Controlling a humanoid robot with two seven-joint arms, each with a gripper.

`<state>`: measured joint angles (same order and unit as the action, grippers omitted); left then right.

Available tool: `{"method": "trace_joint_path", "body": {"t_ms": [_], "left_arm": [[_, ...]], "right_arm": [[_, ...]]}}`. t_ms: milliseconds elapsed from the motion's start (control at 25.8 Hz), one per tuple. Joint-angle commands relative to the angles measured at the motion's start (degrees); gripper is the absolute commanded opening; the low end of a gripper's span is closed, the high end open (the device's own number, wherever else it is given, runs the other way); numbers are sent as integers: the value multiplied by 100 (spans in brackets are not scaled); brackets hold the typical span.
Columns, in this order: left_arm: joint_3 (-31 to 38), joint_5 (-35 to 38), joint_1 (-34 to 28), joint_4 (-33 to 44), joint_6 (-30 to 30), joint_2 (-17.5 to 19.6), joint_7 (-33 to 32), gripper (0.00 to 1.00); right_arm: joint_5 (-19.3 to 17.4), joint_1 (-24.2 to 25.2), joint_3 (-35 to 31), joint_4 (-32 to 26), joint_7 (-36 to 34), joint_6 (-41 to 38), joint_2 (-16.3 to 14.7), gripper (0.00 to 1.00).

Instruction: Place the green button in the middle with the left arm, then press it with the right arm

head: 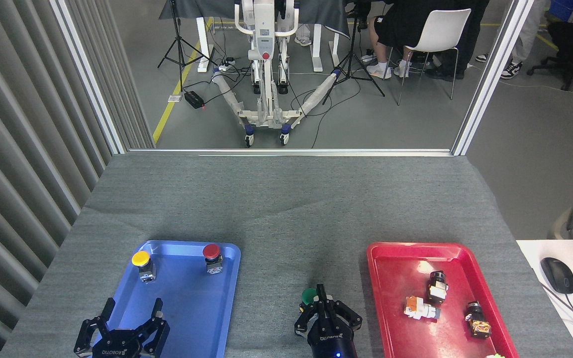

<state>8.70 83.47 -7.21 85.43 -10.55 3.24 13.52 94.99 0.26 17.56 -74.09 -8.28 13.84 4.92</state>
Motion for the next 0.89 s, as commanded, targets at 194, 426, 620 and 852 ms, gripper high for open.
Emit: {"method": "trace_joint_path", "body": {"t_ms": [194, 426, 620, 852], "left_arm": [[0, -77, 0, 0, 1, 1, 2, 99], [0, -94, 0, 9, -8, 1, 2, 99], [0, -112, -9, 9, -8, 1, 2, 99], [0, -112, -9, 9, -8, 1, 2, 99]], "right_arm": [[2, 352, -341, -949, -130, 84, -44, 99], [2, 862, -798, -1380, -130, 13, -229, 99], [2, 1082, -1071, -1547, -139, -180, -440, 99], [2, 1187, -1168, -1617, -130, -250, -598, 99]]}}
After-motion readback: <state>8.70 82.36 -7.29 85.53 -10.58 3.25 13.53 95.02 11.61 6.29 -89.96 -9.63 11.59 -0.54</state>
